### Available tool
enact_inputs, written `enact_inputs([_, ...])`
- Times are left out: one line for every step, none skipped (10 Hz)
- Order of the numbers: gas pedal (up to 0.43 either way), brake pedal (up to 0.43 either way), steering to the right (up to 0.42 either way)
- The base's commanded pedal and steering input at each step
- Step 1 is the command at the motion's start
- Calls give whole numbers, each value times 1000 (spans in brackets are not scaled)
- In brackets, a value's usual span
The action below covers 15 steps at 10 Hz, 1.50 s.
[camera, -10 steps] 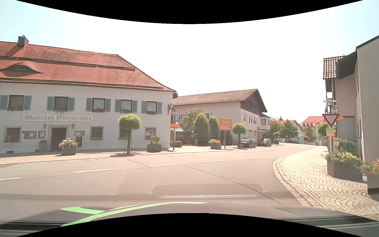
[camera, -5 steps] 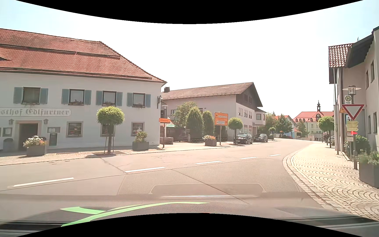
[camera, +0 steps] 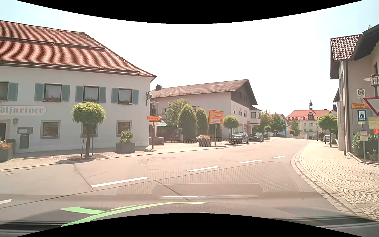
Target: Follow the waypoints while adhering to traffic rules and regulations
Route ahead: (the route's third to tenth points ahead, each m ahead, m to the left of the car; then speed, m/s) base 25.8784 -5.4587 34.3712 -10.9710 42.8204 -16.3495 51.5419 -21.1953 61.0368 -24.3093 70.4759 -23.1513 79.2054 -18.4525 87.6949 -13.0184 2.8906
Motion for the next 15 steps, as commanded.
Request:
enact_inputs([0,256,96])
enact_inputs([0,256,96])
enact_inputs([0,256,96])
enact_inputs([0,262,96])
enact_inputs([0,262,96])
enact_inputs([0,262,96])
enact_inputs([0,262,96])
enact_inputs([0,262,96])
enact_inputs([0,262,96])
enact_inputs([0,262,96])
enact_inputs([0,250,96])
enact_inputs([0,244,91])
enact_inputs([0,238,84])
enact_inputs([0,232,81])
enact_inputs([0,226,81])
